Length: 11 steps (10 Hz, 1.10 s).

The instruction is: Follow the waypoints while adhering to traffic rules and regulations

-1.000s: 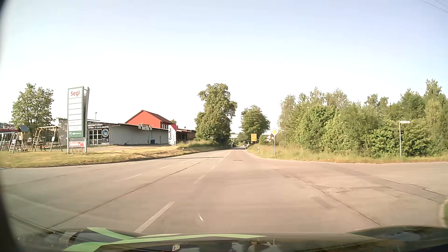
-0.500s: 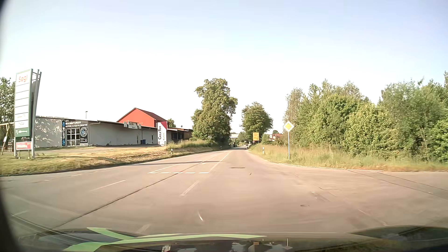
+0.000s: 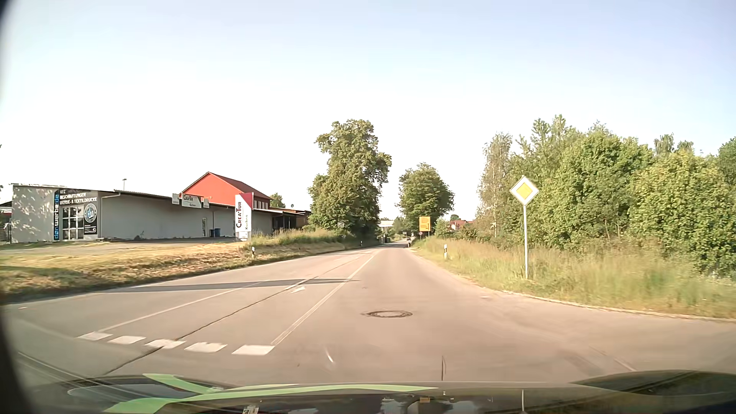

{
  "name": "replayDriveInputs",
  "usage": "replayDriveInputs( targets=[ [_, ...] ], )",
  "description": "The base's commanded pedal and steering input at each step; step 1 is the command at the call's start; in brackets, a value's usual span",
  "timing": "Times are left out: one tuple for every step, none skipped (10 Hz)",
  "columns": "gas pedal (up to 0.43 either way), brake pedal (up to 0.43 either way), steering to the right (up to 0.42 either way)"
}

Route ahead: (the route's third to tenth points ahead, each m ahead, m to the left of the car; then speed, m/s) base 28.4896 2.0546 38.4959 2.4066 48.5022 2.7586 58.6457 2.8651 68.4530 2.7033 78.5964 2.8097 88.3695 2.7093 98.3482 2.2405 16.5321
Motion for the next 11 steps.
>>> replayDriveInputs(
  targets=[
    [0.087, 0.000, -0.004],
    [0.087, 0.000, -0.004],
    [0.087, 0.000, -0.005],
    [0.098, 0.000, -0.006],
    [0.098, 0.000, -0.006],
    [0.087, 0.000, -0.006],
    [0.067, 0.000, -0.005],
    [0.059, 0.000, -0.004],
    [0.047, 0.000, -0.004],
    [0.039, 0.000, -0.004],
    [0.039, 0.000, -0.003]
  ],
)
